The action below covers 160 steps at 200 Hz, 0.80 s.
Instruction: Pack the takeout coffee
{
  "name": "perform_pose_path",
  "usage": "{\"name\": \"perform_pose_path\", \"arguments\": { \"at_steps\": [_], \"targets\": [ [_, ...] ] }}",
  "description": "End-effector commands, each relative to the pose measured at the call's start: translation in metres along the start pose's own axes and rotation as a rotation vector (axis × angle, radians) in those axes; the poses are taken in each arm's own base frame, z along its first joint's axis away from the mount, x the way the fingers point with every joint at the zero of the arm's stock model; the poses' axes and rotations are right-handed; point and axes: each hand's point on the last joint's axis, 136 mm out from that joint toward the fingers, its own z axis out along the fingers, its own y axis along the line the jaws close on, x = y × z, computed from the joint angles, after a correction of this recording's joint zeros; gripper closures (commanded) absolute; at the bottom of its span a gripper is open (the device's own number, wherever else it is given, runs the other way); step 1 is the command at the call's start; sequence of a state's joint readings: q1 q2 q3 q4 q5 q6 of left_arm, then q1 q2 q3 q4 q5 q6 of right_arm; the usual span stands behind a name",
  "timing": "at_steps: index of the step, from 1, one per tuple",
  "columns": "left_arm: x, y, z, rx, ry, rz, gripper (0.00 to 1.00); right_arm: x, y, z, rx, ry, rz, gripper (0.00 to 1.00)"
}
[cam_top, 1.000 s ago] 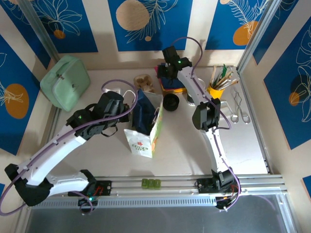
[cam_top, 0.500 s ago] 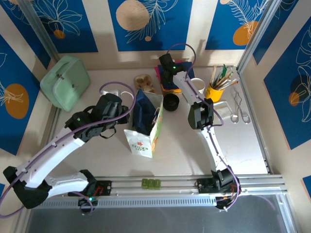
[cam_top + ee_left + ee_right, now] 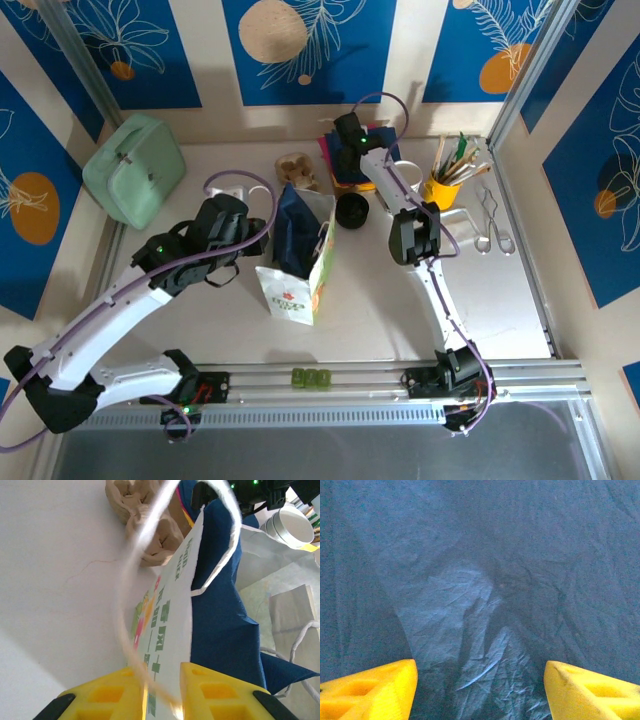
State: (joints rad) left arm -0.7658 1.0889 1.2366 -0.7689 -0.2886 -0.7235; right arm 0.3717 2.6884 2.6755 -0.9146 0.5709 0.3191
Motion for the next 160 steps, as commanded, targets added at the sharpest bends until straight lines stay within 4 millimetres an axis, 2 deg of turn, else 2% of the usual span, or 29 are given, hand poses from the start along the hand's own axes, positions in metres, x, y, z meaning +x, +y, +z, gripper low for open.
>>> {"name": "perform_pose_path", "arguments": {
  "at_steps": [1, 71, 92, 134, 160],
  "targets": [
    [-0.001, 0.0, -0.002, 0.018, -0.008, 0.015, 0.76, 0.013, 0.001, 0.011, -0.021, 0.049, 0.025, 0.32],
    [-0.003, 0.001, -0.006, 0.022, -0.024, 0.012, 0.76, 0.021, 0.002, 0.016, -0.101, 0.111, 0.098, 0.48],
    [-0.004, 0.001, -0.007, 0.024, -0.026, 0.013, 0.76, 0.021, 0.004, 0.015, -0.115, 0.115, 0.099, 0.56],
    [-0.004, 0.001, -0.008, 0.026, -0.027, 0.014, 0.75, 0.008, 0.005, 0.001, -0.147, 0.088, 0.111, 0.72],
    [-0.004, 0.001, -0.009, 0.025, -0.029, 0.016, 0.76, -0.008, 0.007, -0.017, -0.177, 0.047, 0.117, 0.79]
  ]
}}
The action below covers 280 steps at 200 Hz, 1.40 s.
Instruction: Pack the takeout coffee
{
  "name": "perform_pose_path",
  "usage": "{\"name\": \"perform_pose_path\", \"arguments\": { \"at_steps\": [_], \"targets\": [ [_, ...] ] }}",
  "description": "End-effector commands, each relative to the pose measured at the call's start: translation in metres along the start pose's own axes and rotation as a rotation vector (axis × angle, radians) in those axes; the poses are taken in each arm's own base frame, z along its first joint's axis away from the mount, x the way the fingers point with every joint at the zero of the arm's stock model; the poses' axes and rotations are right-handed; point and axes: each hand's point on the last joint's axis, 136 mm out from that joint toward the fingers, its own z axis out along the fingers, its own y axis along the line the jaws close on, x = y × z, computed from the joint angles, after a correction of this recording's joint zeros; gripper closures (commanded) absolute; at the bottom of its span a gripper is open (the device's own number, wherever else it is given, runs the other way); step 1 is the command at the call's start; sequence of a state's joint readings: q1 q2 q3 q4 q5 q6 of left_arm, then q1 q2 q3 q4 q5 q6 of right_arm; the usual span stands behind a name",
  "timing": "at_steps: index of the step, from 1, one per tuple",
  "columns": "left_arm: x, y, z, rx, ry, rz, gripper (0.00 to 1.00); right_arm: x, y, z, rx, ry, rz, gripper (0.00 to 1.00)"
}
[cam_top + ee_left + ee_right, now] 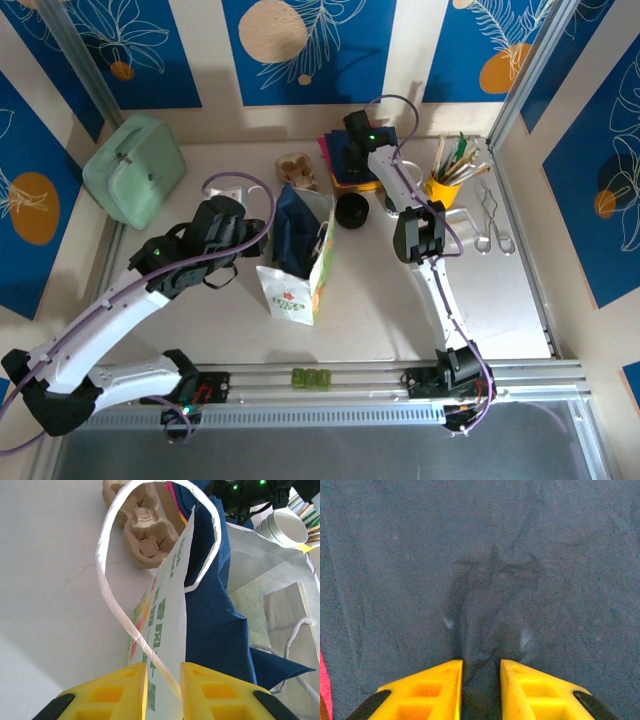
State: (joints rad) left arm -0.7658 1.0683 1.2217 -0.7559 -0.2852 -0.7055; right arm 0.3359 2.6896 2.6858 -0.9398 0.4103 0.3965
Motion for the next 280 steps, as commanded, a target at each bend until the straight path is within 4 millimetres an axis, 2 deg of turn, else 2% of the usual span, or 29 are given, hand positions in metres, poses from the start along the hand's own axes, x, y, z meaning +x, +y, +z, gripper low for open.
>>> {"name": "perform_pose_path", "arguments": {
  "at_steps": [1, 33, 70, 100, 132, 156, 177, 198, 212, 235, 263, 280],
  "targets": [
    [-0.004, 0.001, -0.006, 0.011, -0.017, 0.003, 0.75, -0.012, 0.007, -0.02, -0.053, -0.019, 0.011, 0.79],
    [-0.004, 0.002, -0.006, 0.013, -0.018, -0.003, 0.75, -0.032, 0.02, -0.052, -0.112, -0.081, 0.004, 0.86],
    [-0.002, 0.003, -0.007, 0.014, -0.019, -0.005, 0.75, -0.053, 0.024, -0.092, -0.157, -0.147, 0.01, 0.92],
    [-0.003, 0.001, -0.008, 0.021, -0.02, -0.006, 0.75, -0.068, 0.029, -0.134, -0.218, -0.196, 0.023, 1.0],
    [-0.003, -0.001, -0.01, 0.037, -0.021, 0.003, 0.73, -0.079, 0.039, -0.195, -0.335, -0.237, 0.048, 1.0],
    [-0.004, -0.003, -0.014, 0.059, -0.029, 0.025, 0.59, -0.081, 0.036, -0.245, -0.442, -0.225, 0.127, 1.0],
    [-0.006, -0.003, -0.02, 0.079, -0.049, 0.043, 0.54, -0.08, 0.035, -0.293, -0.54, -0.227, 0.172, 1.0],
    [-0.007, -0.006, -0.027, 0.112, -0.07, 0.077, 0.47, -0.074, 0.039, -0.342, -0.693, -0.2, 0.21, 1.0],
    [-0.005, -0.01, -0.032, 0.15, -0.072, 0.112, 0.35, -0.063, 0.053, -0.376, -0.851, -0.146, 0.201, 1.0],
    [0.0, -0.015, -0.039, 0.222, -0.098, 0.167, 0.22, -0.041, 0.073, -0.432, -1.043, -0.084, 0.16, 1.0],
    [0.011, -0.019, -0.042, 0.295, -0.103, 0.191, 0.08, -0.011, 0.082, -0.486, -1.124, -0.068, 0.108, 1.0],
    [0.02, -0.022, -0.044, 0.334, -0.082, 0.194, 0.06, 0.007, 0.084, -0.515, -1.174, -0.055, 0.083, 1.0]
  ]
}}
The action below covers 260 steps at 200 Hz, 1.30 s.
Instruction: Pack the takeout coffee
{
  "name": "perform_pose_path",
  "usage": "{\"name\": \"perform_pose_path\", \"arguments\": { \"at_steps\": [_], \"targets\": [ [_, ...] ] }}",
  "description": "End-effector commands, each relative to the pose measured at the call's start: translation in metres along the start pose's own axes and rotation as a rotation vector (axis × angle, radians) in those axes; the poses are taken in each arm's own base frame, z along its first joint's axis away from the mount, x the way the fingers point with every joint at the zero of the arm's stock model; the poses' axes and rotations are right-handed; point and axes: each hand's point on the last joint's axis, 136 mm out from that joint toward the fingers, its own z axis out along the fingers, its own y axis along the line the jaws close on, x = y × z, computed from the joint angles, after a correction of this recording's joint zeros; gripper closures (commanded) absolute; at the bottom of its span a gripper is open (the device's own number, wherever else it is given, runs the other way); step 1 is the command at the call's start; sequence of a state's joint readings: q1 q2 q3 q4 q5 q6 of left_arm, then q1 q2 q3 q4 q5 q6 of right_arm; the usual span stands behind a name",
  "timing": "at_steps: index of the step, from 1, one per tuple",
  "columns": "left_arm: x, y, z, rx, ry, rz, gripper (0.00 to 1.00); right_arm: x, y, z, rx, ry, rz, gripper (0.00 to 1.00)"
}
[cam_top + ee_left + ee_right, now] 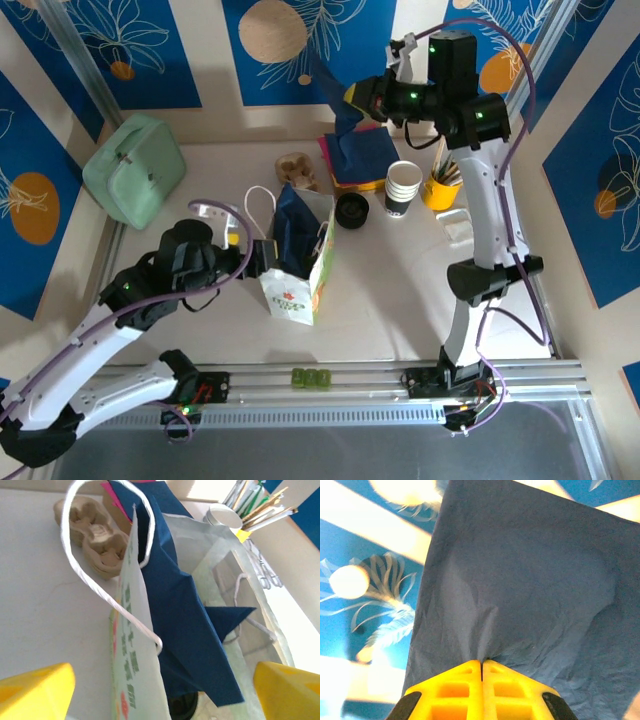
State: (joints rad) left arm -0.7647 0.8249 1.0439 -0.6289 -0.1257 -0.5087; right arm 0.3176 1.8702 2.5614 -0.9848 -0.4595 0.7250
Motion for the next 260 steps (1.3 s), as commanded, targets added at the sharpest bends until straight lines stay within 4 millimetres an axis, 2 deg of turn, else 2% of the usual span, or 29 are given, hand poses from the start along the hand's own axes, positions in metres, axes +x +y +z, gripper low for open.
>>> {"name": "perform_pose_path", "arguments": {
  "at_steps": [1, 23, 40, 59, 77, 98, 125, 145, 168, 197, 229, 260],
  "targets": [
    [0.0, -0.014, -0.004, 0.099, -0.013, 0.029, 0.07, 0.033, 0.047, -0.023, -0.135, 0.093, 0.017, 1.0],
    [0.013, -0.01, -0.003, 0.099, 0.019, 0.03, 0.1, 0.064, 0.08, -0.041, -0.24, 0.168, 0.018, 1.0],
    [0.02, -0.006, -0.004, 0.096, 0.021, 0.026, 0.1, 0.092, 0.097, -0.049, -0.287, 0.207, 0.01, 1.0],
    [0.023, 0.004, -0.006, 0.053, 0.003, 0.021, 0.13, 0.12, 0.101, -0.051, -0.298, 0.221, 0.028, 1.0],
    [0.022, 0.026, -0.011, -0.061, -0.019, 0.011, 0.14, 0.139, 0.088, -0.043, -0.249, 0.19, 0.061, 1.0],
    [0.017, 0.034, -0.019, -0.098, -0.063, 0.012, 0.15, 0.158, 0.074, -0.031, -0.196, 0.152, 0.081, 1.0],
    [0.009, 0.038, -0.027, -0.114, -0.109, 0.007, 0.17, 0.185, 0.06, -0.007, -0.14, 0.152, 0.102, 1.0],
    [0.007, 0.039, -0.03, -0.119, -0.122, 0.0, 0.18, 0.198, 0.042, 0.008, -0.023, 0.135, 0.124, 1.0],
    [0.008, 0.039, -0.03, -0.115, -0.124, -0.011, 0.19, 0.21, 0.027, 0.024, 0.078, 0.139, 0.106, 1.0],
    [0.01, 0.038, -0.027, -0.108, -0.116, -0.027, 0.21, 0.219, -0.007, 0.039, 0.285, 0.136, 0.076, 1.0],
    [0.011, 0.038, -0.03, -0.107, -0.113, -0.036, 0.22, 0.239, -0.037, 0.058, 0.423, 0.225, -0.004, 1.0],
    [0.013, 0.041, -0.032, -0.113, -0.114, -0.039, 0.23, 0.255, -0.066, 0.067, 0.587, 0.334, -0.061, 1.0]
  ]
}}
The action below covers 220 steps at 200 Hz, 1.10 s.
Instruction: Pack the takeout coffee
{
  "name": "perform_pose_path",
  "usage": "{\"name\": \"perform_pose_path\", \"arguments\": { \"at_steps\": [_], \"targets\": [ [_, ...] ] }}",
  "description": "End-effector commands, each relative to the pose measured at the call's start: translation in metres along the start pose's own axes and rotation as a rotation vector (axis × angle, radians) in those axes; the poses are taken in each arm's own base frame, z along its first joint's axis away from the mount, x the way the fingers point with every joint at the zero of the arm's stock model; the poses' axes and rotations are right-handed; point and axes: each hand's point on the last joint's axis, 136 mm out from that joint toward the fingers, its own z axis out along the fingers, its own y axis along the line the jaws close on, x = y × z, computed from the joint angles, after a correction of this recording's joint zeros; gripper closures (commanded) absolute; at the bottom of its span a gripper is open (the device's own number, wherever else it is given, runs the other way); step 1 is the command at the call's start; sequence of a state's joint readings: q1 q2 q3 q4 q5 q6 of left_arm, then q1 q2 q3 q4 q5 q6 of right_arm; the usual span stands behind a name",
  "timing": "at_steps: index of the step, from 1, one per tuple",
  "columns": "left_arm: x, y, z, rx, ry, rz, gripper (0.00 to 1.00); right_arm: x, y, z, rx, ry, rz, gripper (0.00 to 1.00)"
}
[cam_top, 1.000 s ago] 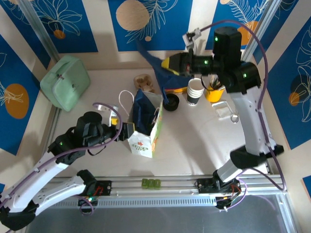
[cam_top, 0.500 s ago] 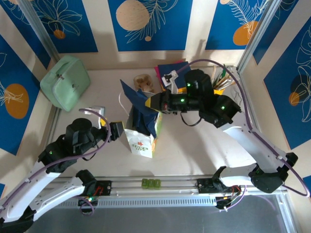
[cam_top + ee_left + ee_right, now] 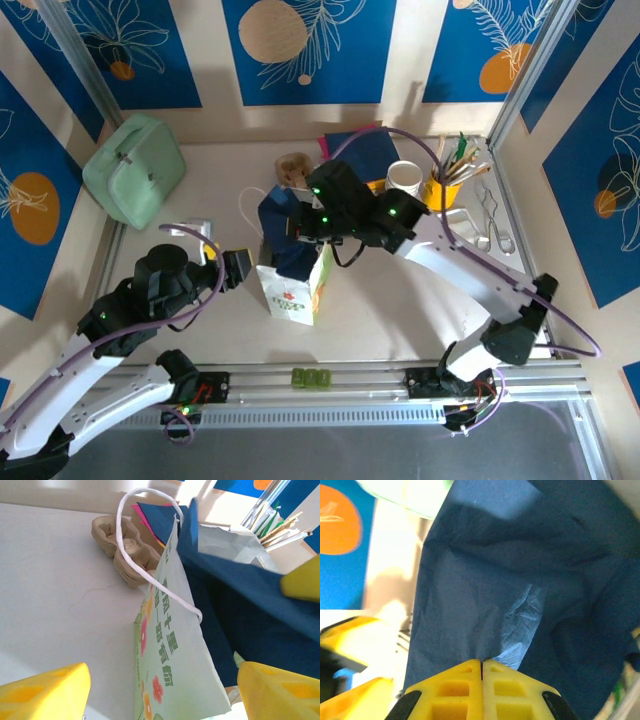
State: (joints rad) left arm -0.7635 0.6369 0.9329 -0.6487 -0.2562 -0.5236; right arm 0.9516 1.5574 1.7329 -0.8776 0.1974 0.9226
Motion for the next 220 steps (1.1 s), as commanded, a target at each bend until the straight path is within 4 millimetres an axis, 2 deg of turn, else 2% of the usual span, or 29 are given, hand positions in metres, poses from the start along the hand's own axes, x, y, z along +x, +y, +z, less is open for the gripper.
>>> {"name": "perform_pose_path", "arguments": {
  "at_steps": [1, 56, 132, 158, 170, 187, 209, 220],
  "targets": [
    [0.003, 0.007, -0.002, -0.025, -0.003, -0.014, 0.23, 0.01, -0.027, 0.008, 0.172, 0.054, -0.072, 1.0],
    [0.005, 0.011, -0.004, -0.037, -0.002, -0.011, 0.23, 0.02, -0.05, 0.022, 0.38, 0.095, -0.19, 1.0],
    [0.01, 0.014, -0.002, -0.045, 0.001, -0.015, 0.23, 0.031, -0.064, 0.022, 0.54, 0.216, -0.279, 1.0],
    [0.01, 0.015, -0.003, -0.044, -0.003, -0.018, 0.22, 0.035, -0.06, 0.025, 0.545, 0.246, -0.295, 1.0],
    [0.009, 0.015, -0.004, -0.044, -0.006, -0.019, 0.22, 0.037, -0.055, 0.028, 0.523, 0.259, -0.3, 0.94],
    [0.009, 0.015, -0.005, -0.043, -0.007, -0.018, 0.22, 0.035, -0.045, 0.026, 0.488, 0.244, -0.307, 0.77],
    [0.008, 0.015, -0.006, -0.043, -0.009, -0.017, 0.22, 0.025, -0.032, 0.019, 0.448, 0.203, -0.314, 0.68],
    [0.007, 0.015, -0.007, -0.043, -0.012, -0.018, 0.22, 0.02, -0.027, 0.014, 0.436, 0.181, -0.321, 0.67]
  ]
}}
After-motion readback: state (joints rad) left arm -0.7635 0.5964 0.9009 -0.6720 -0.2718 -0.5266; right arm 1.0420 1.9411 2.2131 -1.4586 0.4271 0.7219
